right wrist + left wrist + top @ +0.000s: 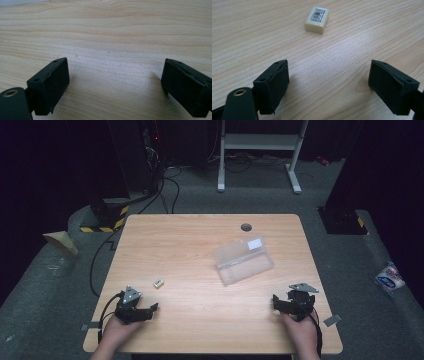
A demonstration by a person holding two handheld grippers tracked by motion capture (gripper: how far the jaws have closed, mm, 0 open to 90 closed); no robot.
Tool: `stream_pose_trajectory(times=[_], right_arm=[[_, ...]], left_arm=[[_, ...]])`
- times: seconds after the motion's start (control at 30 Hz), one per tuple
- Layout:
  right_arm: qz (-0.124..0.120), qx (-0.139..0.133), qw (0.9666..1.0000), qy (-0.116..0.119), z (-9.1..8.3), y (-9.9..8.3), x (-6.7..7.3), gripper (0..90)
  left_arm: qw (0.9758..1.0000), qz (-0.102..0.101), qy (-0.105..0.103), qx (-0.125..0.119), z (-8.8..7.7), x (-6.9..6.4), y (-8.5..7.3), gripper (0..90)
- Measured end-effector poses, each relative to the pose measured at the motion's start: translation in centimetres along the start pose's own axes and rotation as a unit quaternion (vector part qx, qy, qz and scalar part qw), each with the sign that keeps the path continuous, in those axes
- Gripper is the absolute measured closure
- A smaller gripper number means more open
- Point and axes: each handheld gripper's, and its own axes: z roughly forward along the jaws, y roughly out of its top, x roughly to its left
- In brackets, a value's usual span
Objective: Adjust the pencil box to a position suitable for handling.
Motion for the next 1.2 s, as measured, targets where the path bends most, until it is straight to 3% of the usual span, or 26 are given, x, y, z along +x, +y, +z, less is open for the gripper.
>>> stream_pose_trajectory(times=[0.3, 0.63, 0.77, 1.2], right_arm=[[-0.006, 0.001, 0.9999, 0.009, -0.1, -0.1, 0.1, 8.2], [-0.022, -0.009, 0.9996, 0.016, -0.4, -0.3, 0.4, 15.9], [-0.028, -0.011, 0.9993, 0.024, -0.7, -0.4, 0.8, 23.1], [-0.033, -0.031, 0.9979, 0.046, -1.3, -0.2, 2.4, 29.2]], left_arm=[[1.0000, 0.001, 0.000, 0.000, 0.0, 0.0, 0.0, 17.1], [1.0000, 0.002, -0.001, 0.001, 0.0, 0.0, 0.0, 17.0], [1.0000, 0.002, -0.001, 0.001, 0.0, 0.0, 0.0, 16.9], [1.0000, 0.002, -0.002, 0.002, 0.0, 0.1, 0.1, 16.8]])
